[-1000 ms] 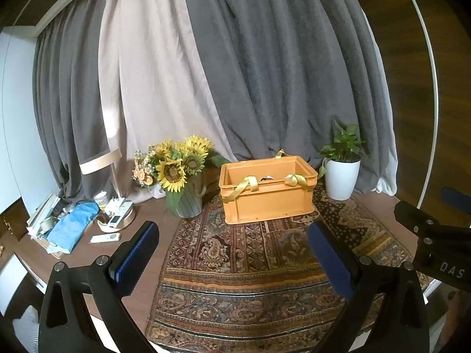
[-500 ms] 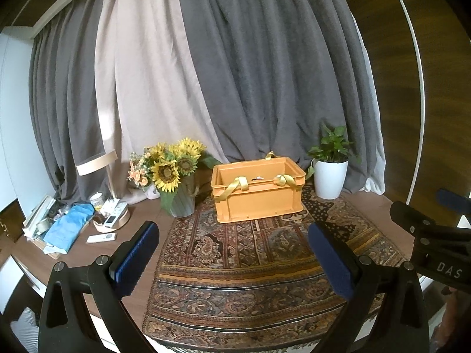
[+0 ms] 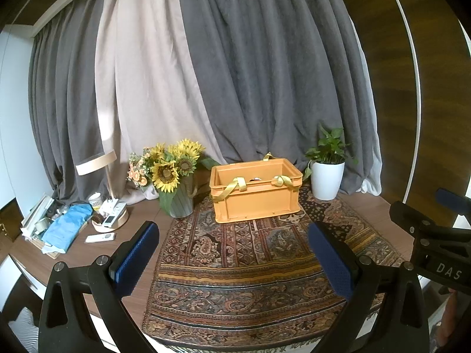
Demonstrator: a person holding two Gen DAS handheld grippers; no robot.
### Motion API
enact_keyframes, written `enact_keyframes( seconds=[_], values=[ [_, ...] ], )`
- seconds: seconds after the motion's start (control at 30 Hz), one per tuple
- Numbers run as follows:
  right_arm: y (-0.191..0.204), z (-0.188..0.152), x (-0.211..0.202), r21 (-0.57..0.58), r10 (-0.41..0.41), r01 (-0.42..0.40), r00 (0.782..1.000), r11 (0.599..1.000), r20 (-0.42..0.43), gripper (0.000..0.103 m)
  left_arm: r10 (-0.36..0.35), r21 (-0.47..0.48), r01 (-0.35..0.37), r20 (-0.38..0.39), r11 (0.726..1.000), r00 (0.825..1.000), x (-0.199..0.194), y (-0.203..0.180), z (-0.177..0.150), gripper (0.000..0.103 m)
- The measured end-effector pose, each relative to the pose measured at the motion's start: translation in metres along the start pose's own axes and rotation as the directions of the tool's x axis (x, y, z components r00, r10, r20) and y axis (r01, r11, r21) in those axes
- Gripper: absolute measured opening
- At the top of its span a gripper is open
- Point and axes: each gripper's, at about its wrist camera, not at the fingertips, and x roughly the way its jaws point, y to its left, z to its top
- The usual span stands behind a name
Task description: Organize soft objects
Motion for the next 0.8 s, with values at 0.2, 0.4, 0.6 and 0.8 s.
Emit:
enact_keyframes(
  seconds=[0.2, 0.4, 0.6, 0.8],
  values=[
    [-0.0005, -0.0001, -0.0005, -0.001, 0.001, -0.001, 1.0, 1.0, 0.001, 0.097, -0.005, -0.002, 0.005, 0.0, 1.0, 1.0, -0.0031, -0.0001, 0.0007, 0.103],
    [-0.0007, 0.0008, -0.0012, -0.006, 0.005, -0.005, 1.0, 1.0, 0.002, 0.097, -0.003, -0.003, 0.003, 0.001, 1.0, 1.0, -0.003, -0.0003, 0.0002, 0.103],
    [-0.0013, 0.0005, -0.0008, -0.005, 0.006, -0.006, 1.0, 1.0, 0.001, 0.097, -0.007, -0.004, 0.007, 0.0, 1.0, 1.0, -0.0039, -0.0002, 0.001, 0.103],
    [-0.0015, 0.0018, -0.001, -0.01, 0.004, -0.004, 1.0, 1.0, 0.002, 0.097, -0.008, -0.006, 0.008, 0.0, 1.0, 1.0, -0.0041, 0.0002, 0.0013, 0.103]
  ],
)
